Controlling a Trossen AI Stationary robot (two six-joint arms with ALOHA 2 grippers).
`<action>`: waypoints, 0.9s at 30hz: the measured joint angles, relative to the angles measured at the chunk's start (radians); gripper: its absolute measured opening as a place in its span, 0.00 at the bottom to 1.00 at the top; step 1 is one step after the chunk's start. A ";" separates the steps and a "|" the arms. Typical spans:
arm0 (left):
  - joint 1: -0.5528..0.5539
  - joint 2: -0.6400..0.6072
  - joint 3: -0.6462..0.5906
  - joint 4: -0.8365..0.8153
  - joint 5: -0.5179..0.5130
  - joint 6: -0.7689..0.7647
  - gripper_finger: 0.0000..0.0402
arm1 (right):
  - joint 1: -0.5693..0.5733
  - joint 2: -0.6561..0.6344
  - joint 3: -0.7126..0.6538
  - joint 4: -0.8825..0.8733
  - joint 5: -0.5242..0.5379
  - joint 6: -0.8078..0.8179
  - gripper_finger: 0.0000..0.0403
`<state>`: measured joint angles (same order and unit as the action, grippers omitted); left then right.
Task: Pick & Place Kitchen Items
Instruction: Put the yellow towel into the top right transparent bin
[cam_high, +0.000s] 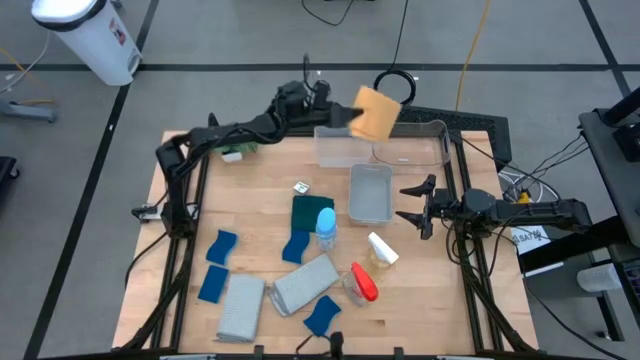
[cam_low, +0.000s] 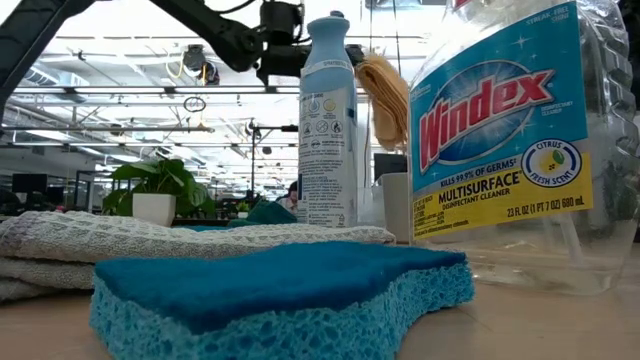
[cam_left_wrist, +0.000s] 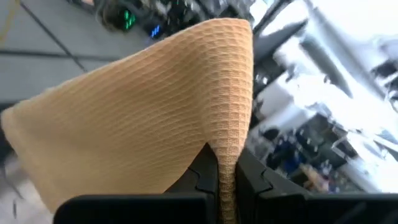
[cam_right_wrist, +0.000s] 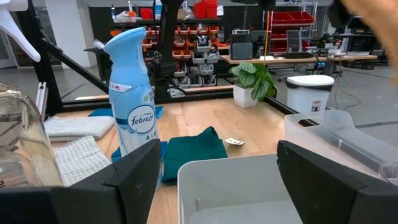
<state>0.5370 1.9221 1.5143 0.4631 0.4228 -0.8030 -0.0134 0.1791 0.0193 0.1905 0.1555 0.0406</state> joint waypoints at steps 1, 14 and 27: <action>-0.006 0.000 0.000 -0.026 0.001 0.009 0.03 | 0.000 0.000 0.000 0.000 0.000 0.000 0.73; -0.009 -0.017 0.000 -0.243 -0.114 0.147 0.03 | 0.000 0.000 0.000 0.000 0.000 0.000 0.73; 0.004 -0.230 0.000 -0.734 -0.471 0.430 0.03 | 0.000 0.000 0.000 0.000 0.000 0.000 0.73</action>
<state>0.5409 1.6924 1.5143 -0.2711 -0.0480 -0.3730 -0.0132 0.1791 0.0193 0.1905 0.1558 0.0406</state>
